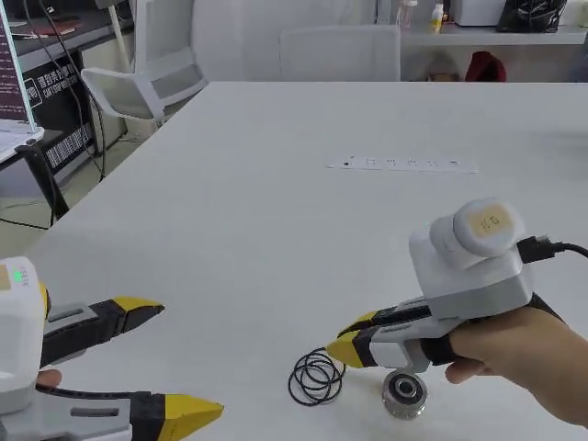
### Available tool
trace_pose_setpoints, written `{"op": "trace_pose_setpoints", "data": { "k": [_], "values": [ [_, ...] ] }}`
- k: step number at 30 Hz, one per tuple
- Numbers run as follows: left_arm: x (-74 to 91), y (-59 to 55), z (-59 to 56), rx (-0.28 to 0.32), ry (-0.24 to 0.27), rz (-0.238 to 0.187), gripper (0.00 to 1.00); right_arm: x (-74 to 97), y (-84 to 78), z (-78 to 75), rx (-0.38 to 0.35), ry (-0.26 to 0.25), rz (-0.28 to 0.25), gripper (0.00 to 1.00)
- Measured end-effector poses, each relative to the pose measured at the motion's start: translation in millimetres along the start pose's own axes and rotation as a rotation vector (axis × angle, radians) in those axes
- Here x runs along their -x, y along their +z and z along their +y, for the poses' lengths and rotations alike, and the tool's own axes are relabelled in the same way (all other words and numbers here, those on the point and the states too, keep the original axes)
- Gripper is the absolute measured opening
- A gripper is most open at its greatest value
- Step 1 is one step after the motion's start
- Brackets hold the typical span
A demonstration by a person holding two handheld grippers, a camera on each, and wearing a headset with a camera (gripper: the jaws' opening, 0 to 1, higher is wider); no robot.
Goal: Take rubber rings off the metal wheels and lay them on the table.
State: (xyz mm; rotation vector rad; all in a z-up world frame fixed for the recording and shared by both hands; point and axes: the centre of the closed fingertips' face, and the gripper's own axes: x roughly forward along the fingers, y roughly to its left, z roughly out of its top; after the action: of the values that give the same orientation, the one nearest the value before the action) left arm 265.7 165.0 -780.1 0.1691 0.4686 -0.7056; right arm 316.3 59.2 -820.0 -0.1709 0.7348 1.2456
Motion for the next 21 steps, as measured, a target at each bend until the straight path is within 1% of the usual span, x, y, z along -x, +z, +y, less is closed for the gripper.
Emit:
{"op": "trace_pose_setpoints", "data": {
  "k": [3,7,11,12,15,17,19,21],
  "values": [
    [0.0,-1.1,-0.3,-0.011,0.003,0.011,0.77,2.2,4.8,7.0,0.024,0.016,-0.004,0.18],
    [-0.8,1.1,-3.4,0.006,-0.012,-0.001,0.79,6.5,11.8,14.6,0.074,0.025,-0.012,0.26],
    [-0.2,1.0,-2.2,0.007,-0.006,-0.001,0.80,11.8,15.8,20.2,0.089,0.036,-0.015,0.33],
    [0.1,1.3,-2.3,0.007,-0.006,-0.002,0.81,13.6,16.9,24.5,0.088,0.052,-0.014,0.35],
    [-0.3,1.4,-3.0,0.006,-0.009,-0.003,0.80,18.7,20.0,32.7,0.111,0.064,-0.024,0.42],
    [-1.1,0.3,-4.0,0.007,-0.015,0.002,0.81,26.1,19.4,38.9,0.159,0.064,-0.012,0.45],
    [-1.6,-0.1,-4.6,0.010,-0.020,0.001,0.81,32.1,19.3,42.3,0.186,0.063,-0.010,0.48],
    [-1.6,1.2,-4.9,0.018,-0.023,-0.009,0.81,40.5,19.8,46.8,0.209,0.065,-0.016,0.51]
  ]
}}
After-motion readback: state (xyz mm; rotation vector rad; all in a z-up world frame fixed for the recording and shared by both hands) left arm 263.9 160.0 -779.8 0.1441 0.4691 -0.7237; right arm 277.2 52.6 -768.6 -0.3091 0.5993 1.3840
